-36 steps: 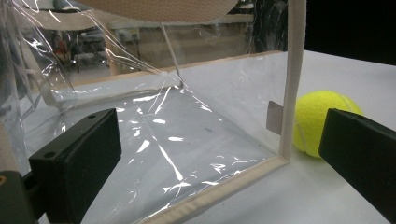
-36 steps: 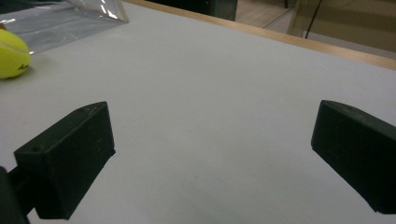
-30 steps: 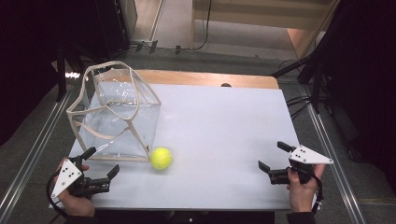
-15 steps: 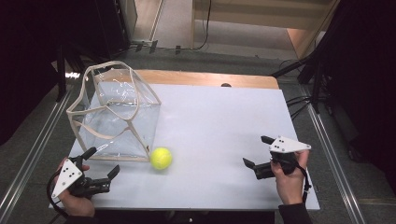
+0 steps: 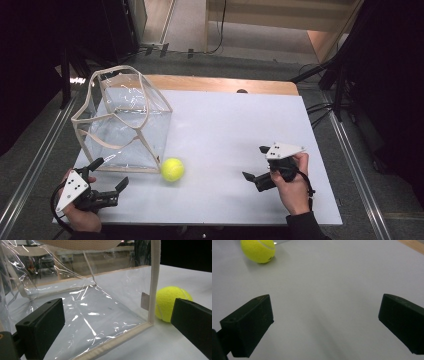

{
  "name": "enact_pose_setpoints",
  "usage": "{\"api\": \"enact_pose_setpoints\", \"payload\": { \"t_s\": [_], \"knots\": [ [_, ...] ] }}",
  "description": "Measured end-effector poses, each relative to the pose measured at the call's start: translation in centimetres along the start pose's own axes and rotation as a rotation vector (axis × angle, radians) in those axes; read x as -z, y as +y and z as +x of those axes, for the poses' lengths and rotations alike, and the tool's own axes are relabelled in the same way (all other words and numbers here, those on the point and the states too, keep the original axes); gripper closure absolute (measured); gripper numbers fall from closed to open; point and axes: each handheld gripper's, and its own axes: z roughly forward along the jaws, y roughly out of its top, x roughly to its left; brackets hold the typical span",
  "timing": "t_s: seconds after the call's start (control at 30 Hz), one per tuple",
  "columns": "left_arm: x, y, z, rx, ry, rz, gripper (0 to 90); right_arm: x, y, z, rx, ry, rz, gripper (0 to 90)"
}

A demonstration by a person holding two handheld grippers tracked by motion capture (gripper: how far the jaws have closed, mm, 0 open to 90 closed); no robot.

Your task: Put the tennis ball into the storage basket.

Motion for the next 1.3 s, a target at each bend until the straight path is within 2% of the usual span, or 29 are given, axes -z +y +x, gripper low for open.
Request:
{"api": "enact_pose_setpoints", "payload": {
  "t_s": [0.23, 0.33, 0.67, 0.73, 0.9, 1.0, 1.3],
  "knots": [
    [0.0, 0.0, 0.0, -0.004, -0.002, 0.002, 0.0, -1.4, 1.3, 0.8, 0.025, 0.038, 0.032, 0.0],
    [0.0, 0.0, 0.0, -0.004, -0.002, 0.003, 0.0, -2.1, 1.7, 1.2, 0.029, 0.044, 0.038, 5.1],
    [0.0, 0.0, 0.0, -0.007, -0.003, 0.006, 0.0, -4.0, 2.9, 2.5, 0.058, 0.096, 0.068, 5.0],
    [0.0, 0.0, 0.0, -0.003, -0.003, 0.003, 0.0, -4.4, 3.2, 2.7, 0.072, 0.097, 0.079, 3.0],
    [0.0, 0.0, 0.0, -0.008, -0.002, 0.004, 0.0, -5.3, 3.8, 3.4, 0.1, 0.14, 0.103, 0.0],
    [0.0, 0.0, 0.0, -0.007, -0.001, 0.007, 0.0, -5.7, 4.1, 3.6, 0.102, 0.147, 0.102, 0.0],
    [0.0, 0.0, -0.1, -0.007, -0.004, 0.007, 0.0, -7.5, 5.3, 4.6, 0.126, 0.153, 0.166, 0.0]
  ]
}}
